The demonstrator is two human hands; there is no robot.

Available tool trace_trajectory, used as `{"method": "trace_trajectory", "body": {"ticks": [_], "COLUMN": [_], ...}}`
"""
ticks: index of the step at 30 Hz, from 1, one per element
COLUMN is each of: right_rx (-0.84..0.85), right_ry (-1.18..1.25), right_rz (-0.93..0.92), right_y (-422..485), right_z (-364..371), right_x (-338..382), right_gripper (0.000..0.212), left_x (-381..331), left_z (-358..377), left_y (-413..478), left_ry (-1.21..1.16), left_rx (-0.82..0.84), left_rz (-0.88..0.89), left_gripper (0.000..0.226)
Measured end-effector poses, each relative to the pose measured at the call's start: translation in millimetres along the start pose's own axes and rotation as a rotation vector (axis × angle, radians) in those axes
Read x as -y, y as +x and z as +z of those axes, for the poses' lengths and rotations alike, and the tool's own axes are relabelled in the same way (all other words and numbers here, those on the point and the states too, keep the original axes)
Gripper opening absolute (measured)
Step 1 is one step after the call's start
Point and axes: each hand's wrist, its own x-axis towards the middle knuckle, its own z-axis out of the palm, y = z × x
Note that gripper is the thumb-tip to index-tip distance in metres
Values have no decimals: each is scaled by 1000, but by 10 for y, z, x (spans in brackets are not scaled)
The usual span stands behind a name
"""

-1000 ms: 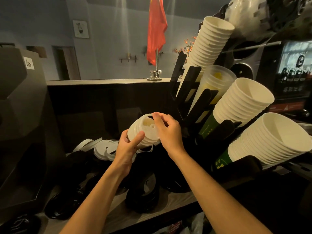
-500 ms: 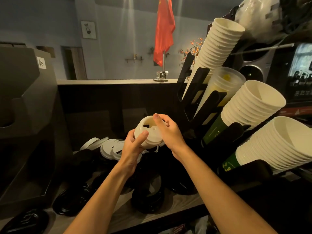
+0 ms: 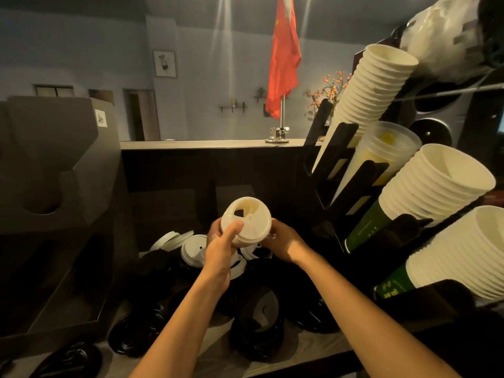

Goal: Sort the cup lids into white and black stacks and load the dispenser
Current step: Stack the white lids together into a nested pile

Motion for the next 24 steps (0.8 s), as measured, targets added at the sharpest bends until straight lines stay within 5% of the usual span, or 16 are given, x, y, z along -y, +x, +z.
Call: {"method": "trace_trajectory", "body": {"ticks": [9, 11, 18, 24], "right_rx": [62, 20, -204, -351], "right_ry": [-110, -61, 468, 769], "right_rz": [-78, -93, -44, 12], "right_y": [138, 138, -78, -285], "right_z": [90, 94, -103, -324], "right_x": [-8, -1, 55, 76], "right_gripper": [69, 54, 9, 44], "left_x": [11, 13, 13, 44], "left_z": [-2, 1, -14, 9], "left_y": [17, 23, 31, 28], "left_ry": [-29, -39, -16, -12], "left_rx": [15, 12, 1, -4], "left_rz": [-20, -13, -11, -11], "left_gripper": [76, 77, 90, 59]}}
